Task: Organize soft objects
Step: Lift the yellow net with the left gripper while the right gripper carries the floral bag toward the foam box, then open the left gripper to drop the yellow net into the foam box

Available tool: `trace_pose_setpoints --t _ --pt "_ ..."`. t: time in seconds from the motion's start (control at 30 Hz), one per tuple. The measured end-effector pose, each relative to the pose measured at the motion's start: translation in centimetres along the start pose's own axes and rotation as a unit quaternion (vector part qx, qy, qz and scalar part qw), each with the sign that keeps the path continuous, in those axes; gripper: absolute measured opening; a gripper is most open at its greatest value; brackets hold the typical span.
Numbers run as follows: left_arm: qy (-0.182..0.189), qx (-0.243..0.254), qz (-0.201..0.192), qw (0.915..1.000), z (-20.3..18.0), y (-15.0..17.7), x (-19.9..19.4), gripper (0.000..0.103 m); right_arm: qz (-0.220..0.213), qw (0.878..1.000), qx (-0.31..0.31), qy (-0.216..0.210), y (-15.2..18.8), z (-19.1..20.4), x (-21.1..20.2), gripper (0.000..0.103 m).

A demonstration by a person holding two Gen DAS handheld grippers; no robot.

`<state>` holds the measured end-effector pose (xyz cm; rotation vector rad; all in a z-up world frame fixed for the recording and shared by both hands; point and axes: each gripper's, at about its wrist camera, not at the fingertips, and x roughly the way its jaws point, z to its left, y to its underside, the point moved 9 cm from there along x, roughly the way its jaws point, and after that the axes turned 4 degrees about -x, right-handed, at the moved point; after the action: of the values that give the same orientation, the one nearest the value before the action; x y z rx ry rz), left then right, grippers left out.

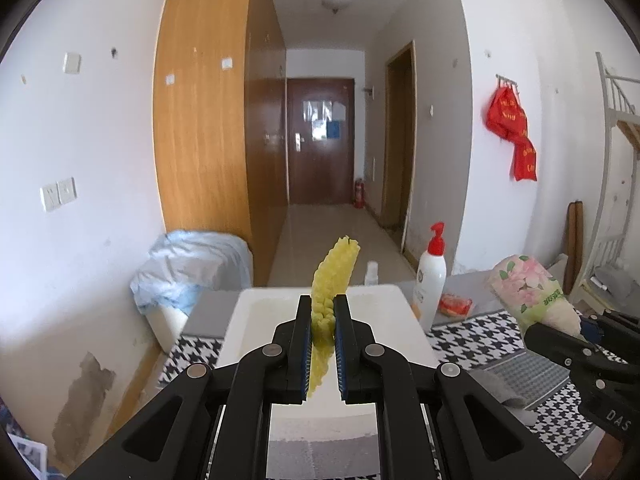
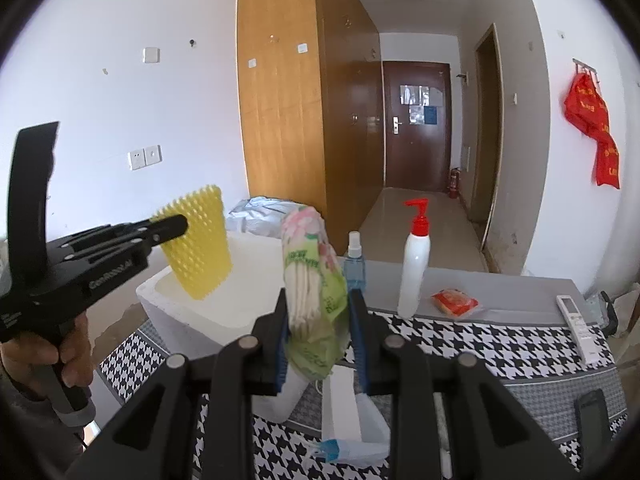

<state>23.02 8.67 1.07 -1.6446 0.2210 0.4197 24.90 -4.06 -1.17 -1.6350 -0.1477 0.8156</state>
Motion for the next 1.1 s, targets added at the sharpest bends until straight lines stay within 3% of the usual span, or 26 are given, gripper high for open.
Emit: trace_pose_setpoints --t 0.5,0.6,0.67,0.73,0.87,1.1 --pt "0.011 -0.009 0.068 0.9976 1.4 2.2 4.3 0.011 0.012 1.000 -0.002 0.019 -0.1 0.5 1.9 0.031" --pt "0.010 -0.013 0.070 0.9974 1.8 2.1 4.5 0.028 0.016 1.000 -0.003 0.022 -0.2 0.6 2.3 0.031" --pt "0.008 -0.017 0.065 0.9977 2.1 2.0 4.5 0.068 0.019 1.000 -0.002 0.024 -0.2 0.6 2.4 0.031" --pt "0.009 -0.020 0.053 0.9984 2.3 1.7 4.0 0.081 0.020 0.999 -0.003 0.026 -0.3 0.6 2.6 0.031" --pt "0.010 -0.020 0.024 0.9995 3.0 1.1 2.7 0.098 0.019 0.999 -0.009 0.030 -0.4 0.9 2.9 0.031" --pt "-0.014 -0.034 -0.022 0.9991 6.0 0.0 0.0 0.102 0.024 0.999 -0.012 0.020 -0.7 1.6 3.4 0.031"
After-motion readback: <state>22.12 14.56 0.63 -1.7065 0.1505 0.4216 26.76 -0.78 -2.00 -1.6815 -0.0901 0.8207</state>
